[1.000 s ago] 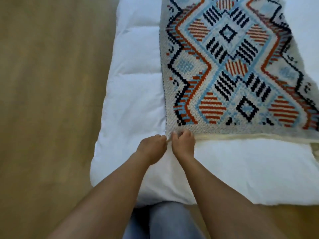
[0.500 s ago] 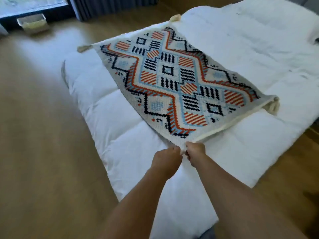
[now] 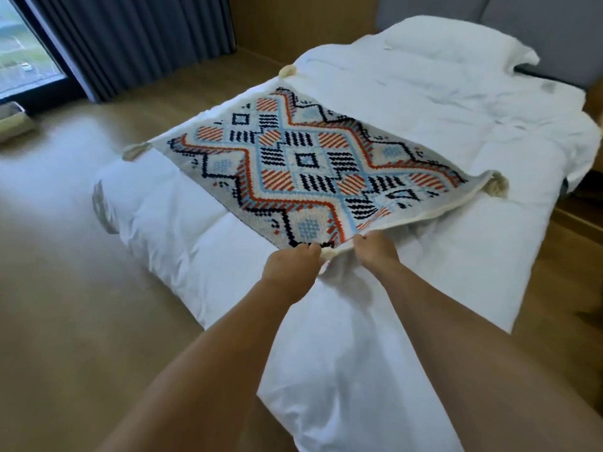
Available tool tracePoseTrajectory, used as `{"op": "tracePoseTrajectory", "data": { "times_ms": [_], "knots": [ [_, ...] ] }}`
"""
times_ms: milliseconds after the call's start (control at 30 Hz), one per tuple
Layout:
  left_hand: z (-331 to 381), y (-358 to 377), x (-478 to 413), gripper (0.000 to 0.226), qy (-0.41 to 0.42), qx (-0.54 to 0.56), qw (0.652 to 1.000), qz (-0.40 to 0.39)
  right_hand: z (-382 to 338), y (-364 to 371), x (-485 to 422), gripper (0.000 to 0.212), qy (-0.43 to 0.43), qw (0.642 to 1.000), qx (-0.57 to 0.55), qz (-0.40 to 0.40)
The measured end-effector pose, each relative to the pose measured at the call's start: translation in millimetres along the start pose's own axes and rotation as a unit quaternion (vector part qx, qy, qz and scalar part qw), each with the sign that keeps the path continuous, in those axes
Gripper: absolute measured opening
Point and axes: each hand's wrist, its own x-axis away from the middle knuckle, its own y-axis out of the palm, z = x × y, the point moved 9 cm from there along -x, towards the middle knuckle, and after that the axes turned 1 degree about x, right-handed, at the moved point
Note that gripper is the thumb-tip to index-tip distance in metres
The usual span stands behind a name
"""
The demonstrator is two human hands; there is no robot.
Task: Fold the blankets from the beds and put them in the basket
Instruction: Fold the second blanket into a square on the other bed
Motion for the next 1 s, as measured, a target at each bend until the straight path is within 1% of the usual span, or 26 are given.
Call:
{"op": "tracePoseTrajectory", "data": {
  "times_ms": [67, 133, 233, 300, 367, 467, 633, 733, 833, 933, 1000],
  "knots": [
    [-23, -1, -5, 0.018, 0.016, -0.017, 1.0, 0.004, -15, 11, -3, 0.039, -0.01, 1.0, 0.011, 0.018],
    [-54, -3, -17, 0.019, 0.02, -0.024, 1.0, -0.002, -34, 28, -10, 0.036, -0.011, 0.999, -0.008, 0.036],
    [-111, -9, -45, 0.019, 0.009, -0.029, 0.999, -0.02, -75, 59, -30, 0.035, 0.004, 0.998, -0.045, 0.033],
    [-147, -12, -62, 0.019, 0.009, -0.034, 0.998, -0.045, -104, 80, -47, 0.038, 0.033, 0.996, -0.084, 0.022],
    [-186, -16, -79, 0.019, 0.006, -0.027, 0.998, -0.061, -131, 99, -65, 0.043, 0.074, 0.984, -0.161, 0.016],
    [-243, -28, -103, 0.021, -0.001, -0.014, 0.999, -0.052, -178, 126, -88, 0.049, 0.127, 0.962, -0.241, 0.017],
    [-336, -24, -138, 0.024, 0.015, -0.015, 0.998, -0.063, -258, 173, -126, 0.042, 0.132, 0.961, -0.243, 0.014],
    [-403, -16, -163, 0.023, 0.016, -0.008, 0.997, -0.073, -304, 200, -149, 0.042, 0.13, 0.961, -0.241, 0.03],
    [-462, -10, -186, 0.022, 0.042, 0.001, 0.995, -0.085, -345, 226, -169, 0.039, 0.145, 0.957, -0.25, 0.04],
    [-516, -11, -213, 0.025, 0.062, -0.001, 0.994, -0.091, -381, 253, -185, 0.03, 0.172, 0.94, -0.29, 0.047],
    [-553, -10, -232, 0.026, 0.057, 0.005, 0.994, -0.093, -408, 269, -197, 0.021, 0.171, 0.939, -0.295, 0.044]
  ]
}}
